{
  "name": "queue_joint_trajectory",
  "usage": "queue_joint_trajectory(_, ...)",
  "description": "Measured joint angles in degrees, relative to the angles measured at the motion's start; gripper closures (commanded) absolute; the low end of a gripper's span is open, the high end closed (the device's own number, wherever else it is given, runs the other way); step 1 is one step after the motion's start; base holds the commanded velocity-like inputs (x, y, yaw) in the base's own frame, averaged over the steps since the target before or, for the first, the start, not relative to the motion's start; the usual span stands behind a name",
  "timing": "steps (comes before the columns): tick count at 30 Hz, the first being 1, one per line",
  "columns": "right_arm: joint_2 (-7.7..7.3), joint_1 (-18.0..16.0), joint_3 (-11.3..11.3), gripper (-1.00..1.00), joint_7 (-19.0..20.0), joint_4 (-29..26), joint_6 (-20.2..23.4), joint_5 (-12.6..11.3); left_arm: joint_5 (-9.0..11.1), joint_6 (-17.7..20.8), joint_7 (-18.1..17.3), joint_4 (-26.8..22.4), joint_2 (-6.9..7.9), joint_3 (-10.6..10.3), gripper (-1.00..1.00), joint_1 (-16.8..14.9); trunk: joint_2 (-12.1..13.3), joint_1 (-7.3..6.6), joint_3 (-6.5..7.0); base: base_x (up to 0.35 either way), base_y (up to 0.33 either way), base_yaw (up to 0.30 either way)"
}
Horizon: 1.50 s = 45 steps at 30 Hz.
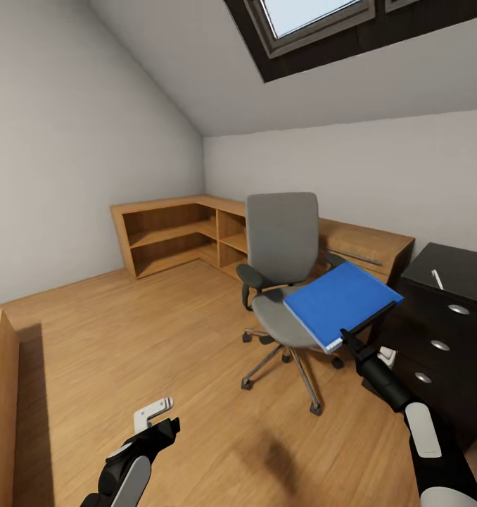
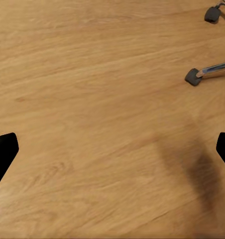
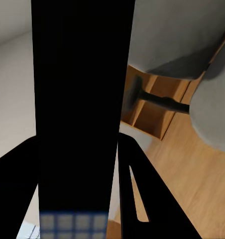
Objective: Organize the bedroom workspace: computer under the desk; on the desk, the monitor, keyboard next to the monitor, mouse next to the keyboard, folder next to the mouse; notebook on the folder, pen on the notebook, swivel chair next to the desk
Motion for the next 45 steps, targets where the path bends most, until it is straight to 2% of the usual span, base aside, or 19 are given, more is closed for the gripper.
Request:
queue_joint_trajectory(8, 0.07, 0.0, -0.1, 1.00, 0.3, 0.2, 0.0, 0.0, 0.2, 0.0, 0.0, 0.0, -0.01, -0.1, -1.00, 0.0, 3.2, -1.75, 1.44, -0.027, 0.000, 0.000)
queue_joint_trajectory(25, 0.03, 0.0, -0.1, 1.00, 0.3, 0.2, 0.0, 0.0, -0.1, 0.0, 0.0, -0.5, 0.16, 0.2, -1.00, 0.0, 10.0, -5.48, 4.49, -0.204, 0.000, 0.000)
queue_joint_trajectory(35, 0.03, 0.1, -0.1, 1.00, 0.1, 0.1, -0.1, 0.1, -0.1, 0.0, -0.1, -0.3, 0.15, 0.1, -1.00, 0.0, 14.0, -7.69, 6.28, -0.009, 0.000, -0.187)
queue_joint_trajectory(45, 0.07, 0.0, -0.1, 1.00, 0.1, 0.2, -0.1, 0.2, 0.1, 0.0, 0.1, -0.1, 0.08, 0.0, -1.00, 0.0, 18.0, -9.89, 8.08, 0.000, 0.000, -0.026)
